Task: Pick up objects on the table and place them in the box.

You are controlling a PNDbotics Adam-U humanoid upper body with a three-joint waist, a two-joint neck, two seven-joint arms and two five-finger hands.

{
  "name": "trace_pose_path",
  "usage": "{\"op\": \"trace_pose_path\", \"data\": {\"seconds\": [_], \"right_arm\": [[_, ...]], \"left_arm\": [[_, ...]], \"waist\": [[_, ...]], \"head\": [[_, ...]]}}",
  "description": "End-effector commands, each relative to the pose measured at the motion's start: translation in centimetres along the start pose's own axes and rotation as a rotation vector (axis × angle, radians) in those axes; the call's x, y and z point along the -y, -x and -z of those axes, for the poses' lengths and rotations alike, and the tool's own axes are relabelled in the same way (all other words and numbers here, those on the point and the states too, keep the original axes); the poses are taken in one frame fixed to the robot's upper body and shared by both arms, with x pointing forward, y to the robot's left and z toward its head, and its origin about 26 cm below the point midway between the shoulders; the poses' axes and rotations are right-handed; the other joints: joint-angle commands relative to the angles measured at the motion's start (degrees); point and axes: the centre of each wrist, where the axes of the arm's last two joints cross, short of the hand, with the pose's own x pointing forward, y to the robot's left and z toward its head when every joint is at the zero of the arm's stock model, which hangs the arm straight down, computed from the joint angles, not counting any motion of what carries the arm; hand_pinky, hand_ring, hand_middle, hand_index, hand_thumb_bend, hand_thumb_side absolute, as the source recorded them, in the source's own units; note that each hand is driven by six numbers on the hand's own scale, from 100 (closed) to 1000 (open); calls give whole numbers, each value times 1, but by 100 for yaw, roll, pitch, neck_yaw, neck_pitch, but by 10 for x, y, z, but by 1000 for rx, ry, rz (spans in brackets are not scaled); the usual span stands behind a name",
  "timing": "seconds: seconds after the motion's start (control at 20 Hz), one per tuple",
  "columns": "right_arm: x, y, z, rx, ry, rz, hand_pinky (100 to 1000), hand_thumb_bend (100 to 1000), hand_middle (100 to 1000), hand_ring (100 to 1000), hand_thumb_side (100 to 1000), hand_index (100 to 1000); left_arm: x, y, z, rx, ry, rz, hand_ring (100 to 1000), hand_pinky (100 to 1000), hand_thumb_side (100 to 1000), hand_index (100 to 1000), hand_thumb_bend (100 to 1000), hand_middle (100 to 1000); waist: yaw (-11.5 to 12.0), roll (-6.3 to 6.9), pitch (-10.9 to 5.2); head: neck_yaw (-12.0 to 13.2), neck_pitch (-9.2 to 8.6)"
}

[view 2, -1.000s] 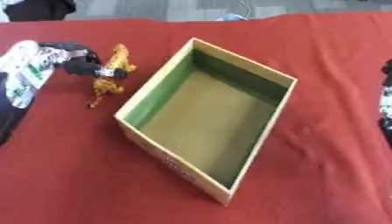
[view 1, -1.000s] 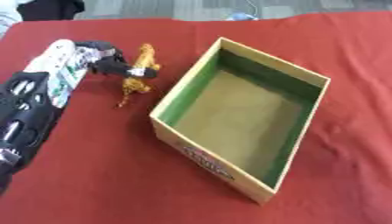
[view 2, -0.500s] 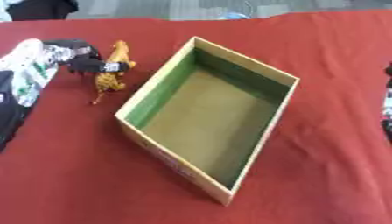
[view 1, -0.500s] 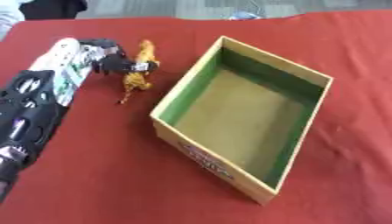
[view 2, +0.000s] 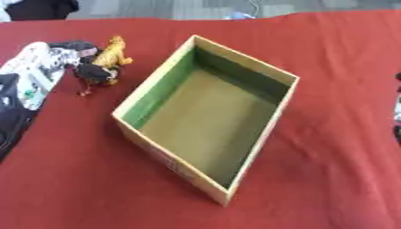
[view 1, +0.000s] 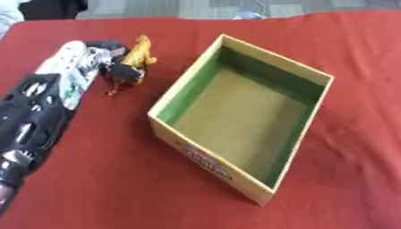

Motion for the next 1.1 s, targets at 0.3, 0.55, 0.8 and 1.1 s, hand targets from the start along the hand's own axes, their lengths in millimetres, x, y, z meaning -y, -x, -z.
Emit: {"op": "trace_pose_path", "data": {"seconds": [0.3, 0.55, 0.8, 1.1], "right_arm": [[3, -5, 4, 22, 7, -7, 953, 100, 617, 668, 660, 781], [2, -5, 3, 17, 6, -5, 953, 100, 617, 669, 663, 782], [2, -5, 3, 11, 6, -3, 954, 100, 617, 670, 664, 782], [2, -5, 2, 1, 5, -3, 954, 100, 617, 671, 666, 782]], "left_arm": [[-11, 4, -5, -18, -54, -39, 488, 433, 369, 693, 100, 533], [-12, 1, -7, 4, -64, -74, 481, 399, 249, 651, 100, 543], [-15, -2, -11, 31, -98, -111, 469, 376, 265, 594, 100, 537], [-21, -8, -18, 60, -185, -152, 439, 330, 293, 471, 100, 499]], "waist": [[8, -31, -128], [25, -44, -143], [39, -50, -162], [64, -65, -198]], "head": [[35, -52], [36, -47], [33, -42], [29, -32]]}}
